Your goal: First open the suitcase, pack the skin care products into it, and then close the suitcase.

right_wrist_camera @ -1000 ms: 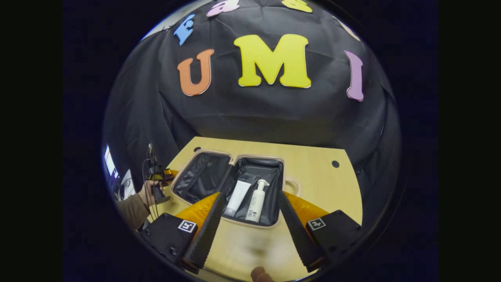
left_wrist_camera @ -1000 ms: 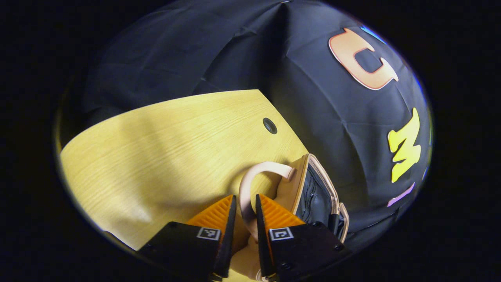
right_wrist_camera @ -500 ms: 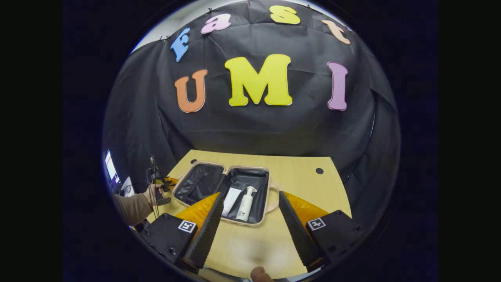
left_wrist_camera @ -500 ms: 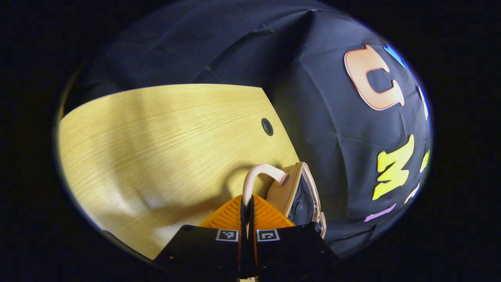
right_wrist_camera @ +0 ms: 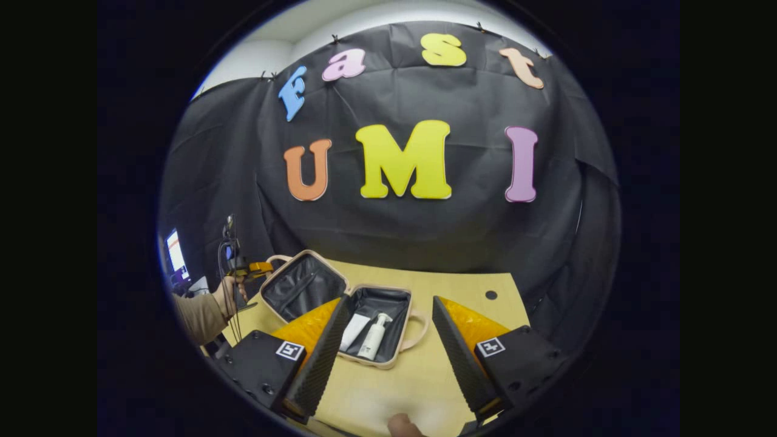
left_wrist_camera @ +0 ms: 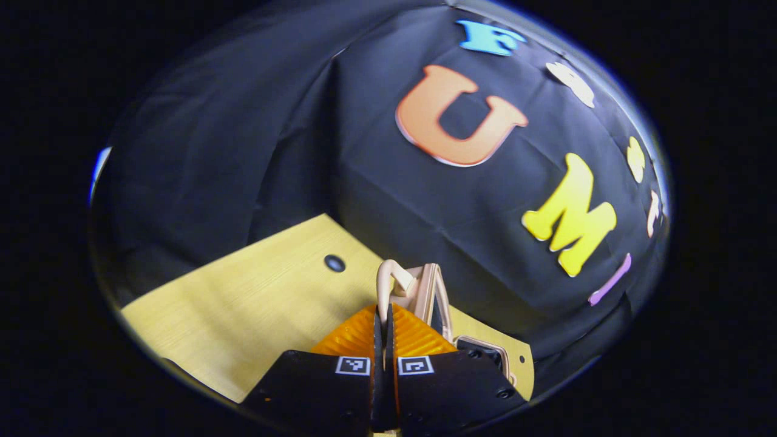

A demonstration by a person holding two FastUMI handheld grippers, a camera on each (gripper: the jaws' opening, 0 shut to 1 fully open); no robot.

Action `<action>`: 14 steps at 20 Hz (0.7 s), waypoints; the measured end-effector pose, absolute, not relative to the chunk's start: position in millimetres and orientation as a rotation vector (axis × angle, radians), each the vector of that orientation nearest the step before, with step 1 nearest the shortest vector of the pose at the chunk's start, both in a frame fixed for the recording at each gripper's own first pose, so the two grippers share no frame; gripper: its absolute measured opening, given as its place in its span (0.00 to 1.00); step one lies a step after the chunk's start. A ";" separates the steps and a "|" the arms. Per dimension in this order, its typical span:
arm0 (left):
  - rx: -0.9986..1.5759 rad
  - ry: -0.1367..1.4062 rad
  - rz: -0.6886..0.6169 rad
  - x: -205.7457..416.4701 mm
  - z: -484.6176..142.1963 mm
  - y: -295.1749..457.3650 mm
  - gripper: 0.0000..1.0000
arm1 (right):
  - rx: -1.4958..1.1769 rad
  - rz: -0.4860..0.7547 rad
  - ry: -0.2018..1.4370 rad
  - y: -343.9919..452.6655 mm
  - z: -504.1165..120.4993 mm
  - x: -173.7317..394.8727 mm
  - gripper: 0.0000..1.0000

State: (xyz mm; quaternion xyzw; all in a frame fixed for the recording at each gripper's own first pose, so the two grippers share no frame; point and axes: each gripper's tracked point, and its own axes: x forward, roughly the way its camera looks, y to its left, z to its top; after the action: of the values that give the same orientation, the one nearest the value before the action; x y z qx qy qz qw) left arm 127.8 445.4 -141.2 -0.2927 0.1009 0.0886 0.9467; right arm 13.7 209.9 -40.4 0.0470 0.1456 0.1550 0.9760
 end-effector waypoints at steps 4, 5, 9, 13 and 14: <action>-0.436 0.135 0.161 115.0 -93.8 390.1 0.02 | 0.111 0.333 0.274 196.2 -37.2 11.5 0.84; -0.386 0.129 0.156 112.8 -86.4 376.4 0.02 | 0.113 0.336 0.275 192.3 -38.1 11.2 0.84; -0.212 0.098 0.108 114.9 -55.2 314.1 0.02 | 0.101 0.333 0.258 167.3 -34.4 10.1 0.84; -0.101 0.083 0.033 122.4 -36.2 243.1 0.03 | 0.090 0.332 0.256 144.1 -37.0 4.8 0.84; -0.077 0.088 0.021 125.2 -36.9 225.0 0.03 | 0.089 0.329 0.256 137.6 -38.1 4.4 0.84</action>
State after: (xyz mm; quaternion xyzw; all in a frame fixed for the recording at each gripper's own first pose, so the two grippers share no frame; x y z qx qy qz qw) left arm 125.2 225.0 -36.9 -0.0384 0.0439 0.0104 0.9982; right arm 4.4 137.6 -38.1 0.0440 0.1271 0.1634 0.9773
